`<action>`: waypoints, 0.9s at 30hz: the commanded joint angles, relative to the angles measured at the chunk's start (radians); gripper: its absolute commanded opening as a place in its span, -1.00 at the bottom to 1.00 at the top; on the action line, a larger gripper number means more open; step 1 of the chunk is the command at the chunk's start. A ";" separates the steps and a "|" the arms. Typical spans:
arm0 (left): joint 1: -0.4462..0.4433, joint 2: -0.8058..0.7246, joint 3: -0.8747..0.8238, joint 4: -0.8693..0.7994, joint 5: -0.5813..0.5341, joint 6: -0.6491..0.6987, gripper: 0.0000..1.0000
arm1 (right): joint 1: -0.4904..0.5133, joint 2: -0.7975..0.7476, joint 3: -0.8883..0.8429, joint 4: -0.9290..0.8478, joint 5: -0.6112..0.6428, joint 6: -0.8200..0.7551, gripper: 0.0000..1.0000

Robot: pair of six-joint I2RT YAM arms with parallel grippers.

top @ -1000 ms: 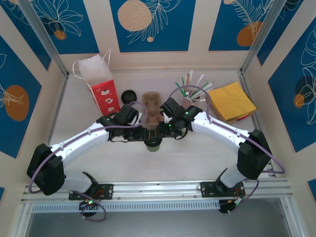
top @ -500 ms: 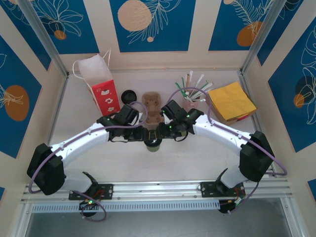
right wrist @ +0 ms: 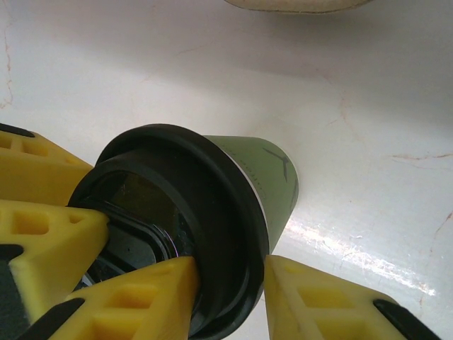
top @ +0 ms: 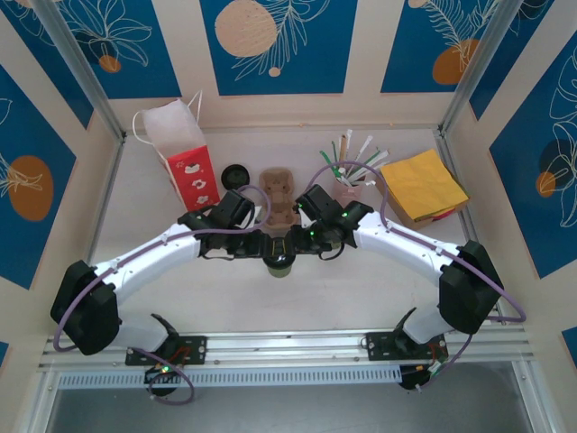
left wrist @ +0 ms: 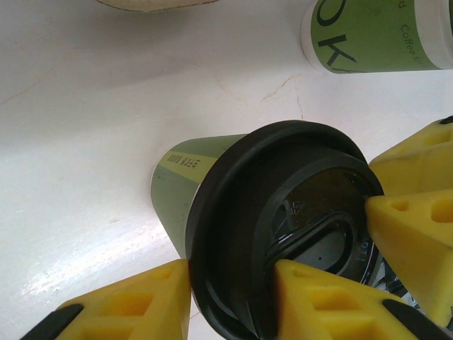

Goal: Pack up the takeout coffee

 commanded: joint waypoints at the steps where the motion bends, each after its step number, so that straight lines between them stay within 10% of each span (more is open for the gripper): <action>1: -0.028 0.052 -0.019 -0.078 -0.034 0.030 -0.35 | 0.017 0.068 -0.019 -0.172 0.024 -0.026 -0.36; 16: -0.031 0.053 -0.016 -0.075 -0.037 0.025 -0.35 | 0.055 0.028 0.120 -0.191 -0.035 -0.027 -0.05; 27: -0.030 0.053 -0.018 -0.076 -0.037 0.026 -0.36 | 0.054 0.073 0.062 -0.174 -0.030 -0.027 -0.18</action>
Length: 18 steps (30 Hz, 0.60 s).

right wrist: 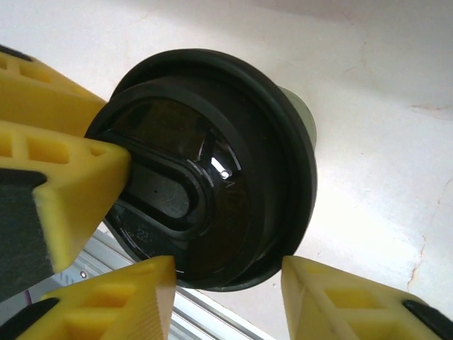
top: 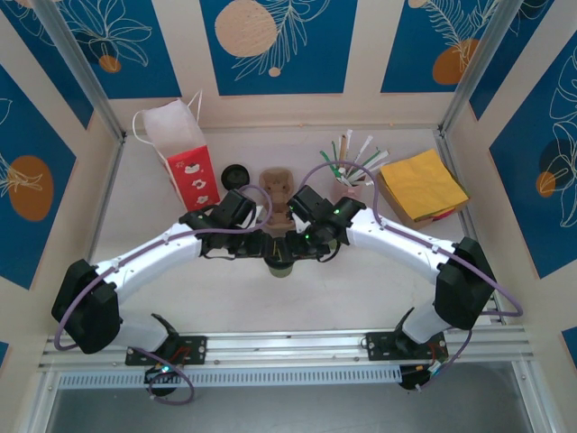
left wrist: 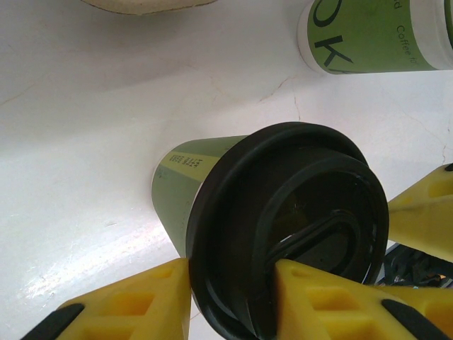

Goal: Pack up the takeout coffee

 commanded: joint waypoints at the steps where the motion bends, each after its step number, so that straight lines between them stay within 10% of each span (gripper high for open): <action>1: -0.025 0.046 -0.025 -0.079 -0.034 0.025 -0.36 | 0.003 0.040 -0.040 -0.010 -0.021 -0.003 -0.21; 18: -0.026 0.060 -0.025 -0.079 -0.031 0.029 -0.36 | 0.005 0.062 -0.115 0.000 -0.002 0.000 -0.29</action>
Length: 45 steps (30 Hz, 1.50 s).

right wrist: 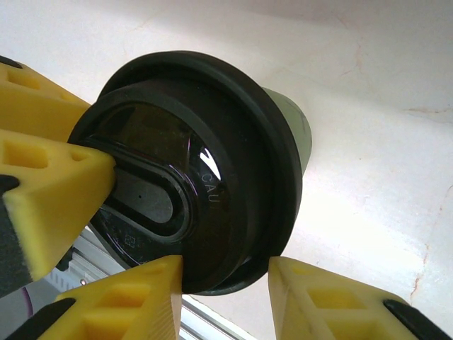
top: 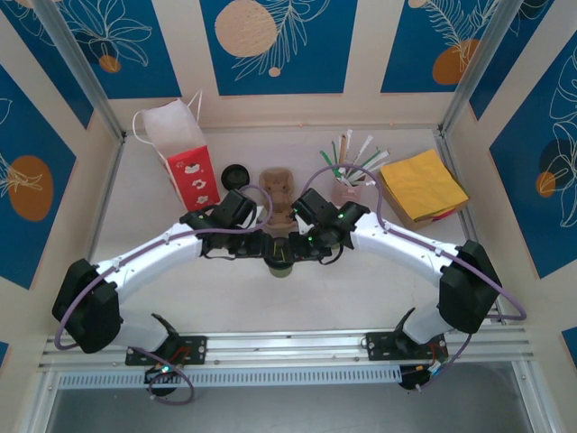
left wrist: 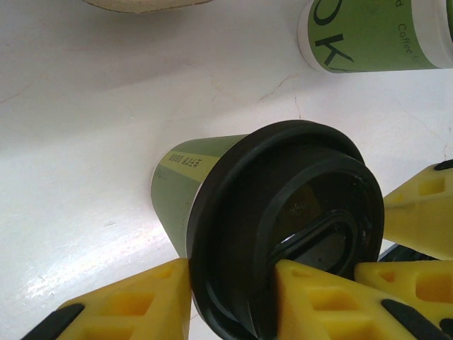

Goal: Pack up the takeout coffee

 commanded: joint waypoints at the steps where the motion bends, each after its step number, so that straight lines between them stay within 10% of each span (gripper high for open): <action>1: -0.022 0.054 -0.024 -0.079 -0.031 0.031 -0.36 | 0.010 0.080 -0.030 -0.076 0.002 -0.013 -0.29; 26: -0.024 0.051 -0.009 -0.097 -0.039 0.035 -0.36 | -0.097 0.141 0.207 -0.106 -0.022 -0.067 -0.36; 45: -0.027 0.048 -0.035 -0.090 -0.042 0.025 -0.36 | -0.088 0.141 0.020 -0.058 -0.051 -0.022 -0.48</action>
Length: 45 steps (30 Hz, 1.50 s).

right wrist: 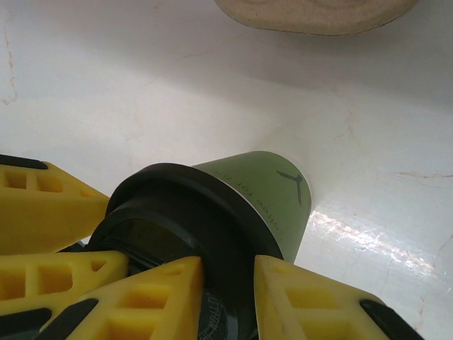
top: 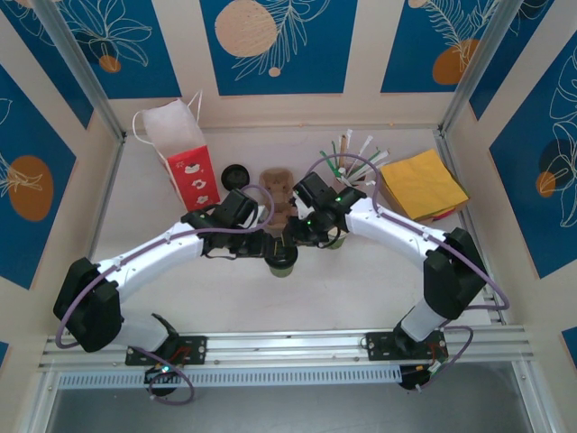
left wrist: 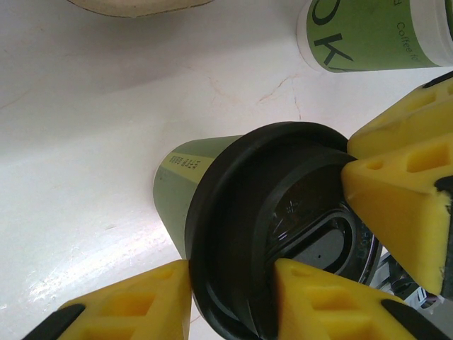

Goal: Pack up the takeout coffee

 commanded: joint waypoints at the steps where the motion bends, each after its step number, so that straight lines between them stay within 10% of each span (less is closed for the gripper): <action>1: -0.021 0.041 -0.046 -0.085 -0.033 0.010 -0.36 | 0.011 0.045 -0.067 -0.080 0.022 0.015 -0.48; 45: -0.022 0.036 -0.006 -0.104 -0.049 0.000 -0.37 | 0.048 -0.012 0.093 -0.190 0.021 0.016 -0.20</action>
